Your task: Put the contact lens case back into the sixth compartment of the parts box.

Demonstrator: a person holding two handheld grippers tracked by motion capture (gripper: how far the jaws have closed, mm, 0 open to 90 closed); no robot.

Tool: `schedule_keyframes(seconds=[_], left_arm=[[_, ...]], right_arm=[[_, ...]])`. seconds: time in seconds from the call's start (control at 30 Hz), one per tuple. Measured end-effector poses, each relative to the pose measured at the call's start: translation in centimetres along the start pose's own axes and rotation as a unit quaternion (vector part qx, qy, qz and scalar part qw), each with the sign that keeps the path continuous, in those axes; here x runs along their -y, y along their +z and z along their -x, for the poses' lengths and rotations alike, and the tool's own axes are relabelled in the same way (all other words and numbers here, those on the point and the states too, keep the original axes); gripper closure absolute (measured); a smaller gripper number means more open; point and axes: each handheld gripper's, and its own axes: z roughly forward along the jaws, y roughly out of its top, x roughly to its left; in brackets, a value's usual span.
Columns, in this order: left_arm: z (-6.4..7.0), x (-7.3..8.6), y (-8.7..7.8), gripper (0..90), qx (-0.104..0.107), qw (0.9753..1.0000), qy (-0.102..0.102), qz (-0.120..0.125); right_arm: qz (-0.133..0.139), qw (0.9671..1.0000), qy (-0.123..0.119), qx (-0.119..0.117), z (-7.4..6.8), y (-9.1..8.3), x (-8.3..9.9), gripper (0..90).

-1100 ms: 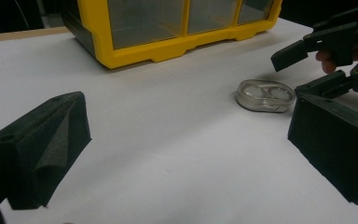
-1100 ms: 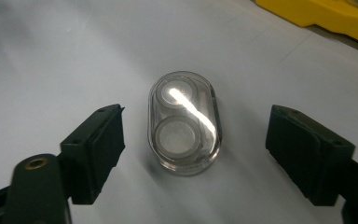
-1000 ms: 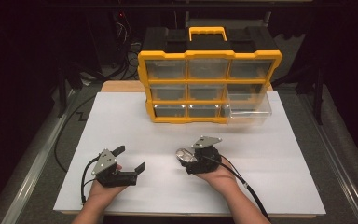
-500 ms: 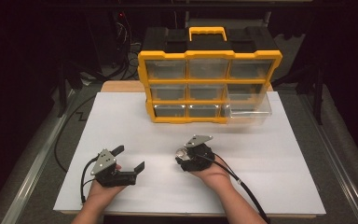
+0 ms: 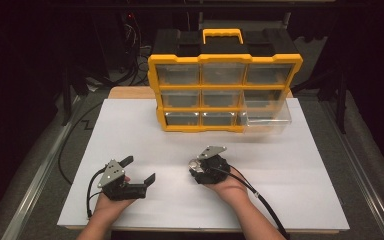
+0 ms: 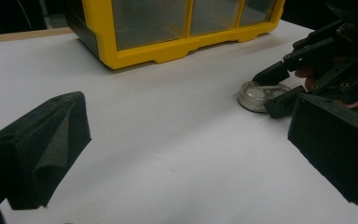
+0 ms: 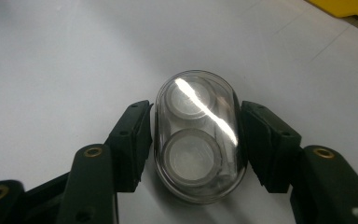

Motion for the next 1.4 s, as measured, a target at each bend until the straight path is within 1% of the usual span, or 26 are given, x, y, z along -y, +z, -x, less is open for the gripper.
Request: schedule_keyframes(seconds=[0.27,0.47,0.8,1.0,1.1,1.27,1.4], left_arm=[[0.0,0.0,0.0,0.2,-0.001,1.0000,0.002,-0.001],[0.0,0.0,0.0,0.3,0.000,1.0000,0.002,0.000],[-0.1,0.0,0.0,0.3,-0.001,1.0000,0.002,0.000],[-0.2,0.1,-0.1,0.3,-0.001,1.0000,-0.002,0.004],[-0.2,0.1,-0.1,0.2,-0.001,1.0000,-0.001,0.002],[-0.2,0.1,-0.1,0.2,-0.001,1.0000,0.001,0.002],[-0.2,0.1,-0.1,0.3,-0.002,1.0000,0.001,0.002]], right_arm=[[0.005,1.0000,0.001,-0.005,0.1,0.0,0.2,49.2],[0.006,0.9999,0.007,-0.007,0.2,0.0,0.2,49.5],[0.001,1.0000,0.001,-0.006,0.2,-0.1,0.2,49.8],[0.002,1.0000,0.000,-0.009,0.2,-0.1,0.2,49.9],[0.001,0.9999,0.003,-0.011,0.3,-0.1,0.1,49.9],[0.010,0.9999,0.004,-0.010,0.5,-0.6,0.0,49.9],[0.015,0.9998,-0.006,-0.007,0.3,-1.2,0.1,49.9]])
